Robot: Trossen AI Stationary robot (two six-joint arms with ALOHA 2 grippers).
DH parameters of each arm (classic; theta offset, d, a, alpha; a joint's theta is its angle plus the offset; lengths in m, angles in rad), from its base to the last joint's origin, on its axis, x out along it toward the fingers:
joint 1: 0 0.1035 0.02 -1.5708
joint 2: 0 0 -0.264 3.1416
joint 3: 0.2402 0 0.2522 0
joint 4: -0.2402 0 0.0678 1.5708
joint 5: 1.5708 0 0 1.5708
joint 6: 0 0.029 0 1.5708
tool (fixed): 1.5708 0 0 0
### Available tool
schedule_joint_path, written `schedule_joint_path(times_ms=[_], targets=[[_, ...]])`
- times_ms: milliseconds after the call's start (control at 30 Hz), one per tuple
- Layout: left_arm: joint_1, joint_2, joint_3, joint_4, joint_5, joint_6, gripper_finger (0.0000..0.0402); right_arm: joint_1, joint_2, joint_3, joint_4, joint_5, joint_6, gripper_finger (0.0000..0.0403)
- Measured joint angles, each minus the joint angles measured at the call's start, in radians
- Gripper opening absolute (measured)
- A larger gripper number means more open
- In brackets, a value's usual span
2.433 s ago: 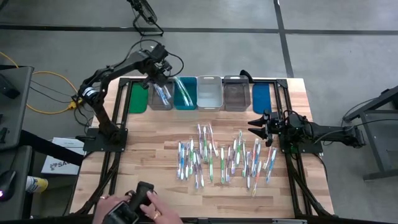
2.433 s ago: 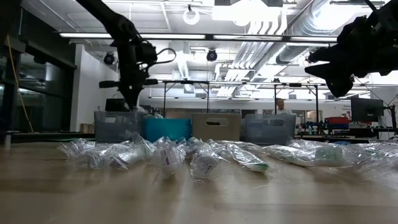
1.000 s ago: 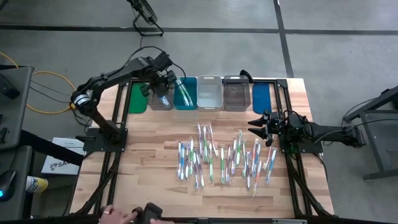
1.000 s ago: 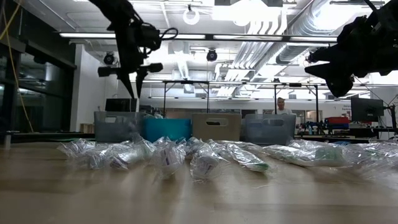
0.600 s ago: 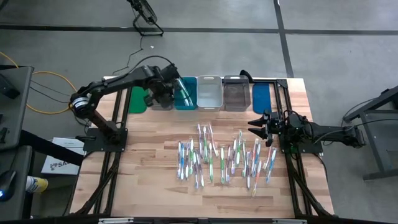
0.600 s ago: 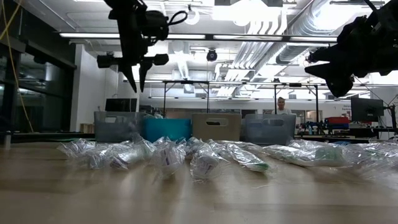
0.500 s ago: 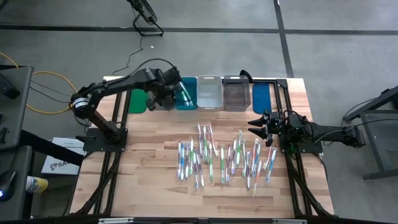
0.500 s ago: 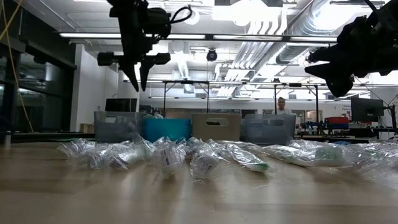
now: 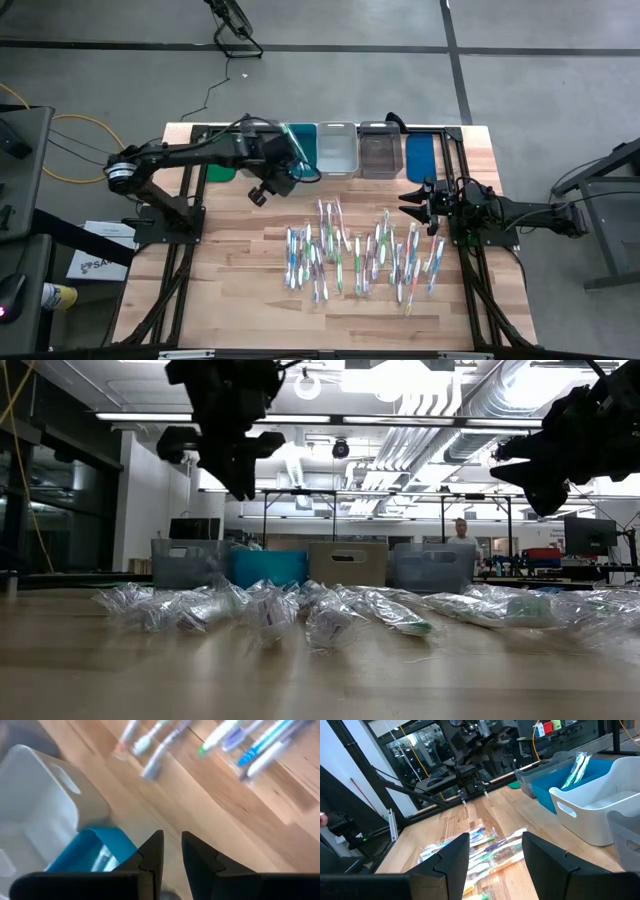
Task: Pick & Place Toothbrushes
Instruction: Put the orange toothbrush into the right black bin
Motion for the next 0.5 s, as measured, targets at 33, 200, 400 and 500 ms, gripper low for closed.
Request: schedule_joint_path(times_ms=[33,200,400,500], targets=[[-0.001,-0.018,-0.025,0.04,0.0,-0.008,0.0065,0.0,0.0,0.0,0.0,0.0,0.0,0.0176],[-0.011,-0.123,-0.156,0.231,0.0,-0.065,0.0065,0.0,0.0,0.0,0.0,0.0,0.0,0.0176],[-0.011,-0.269,-0.326,0.354,0.047,-0.132,0.0065,0.0,0.0,0.0,0.0,0.0,0.0,0.0176],[-0.011,-0.366,-0.422,0.407,0.049,-0.192,0.0065,0.0,0.0,0.0,0.0,0.0,0.0,0.0176]])
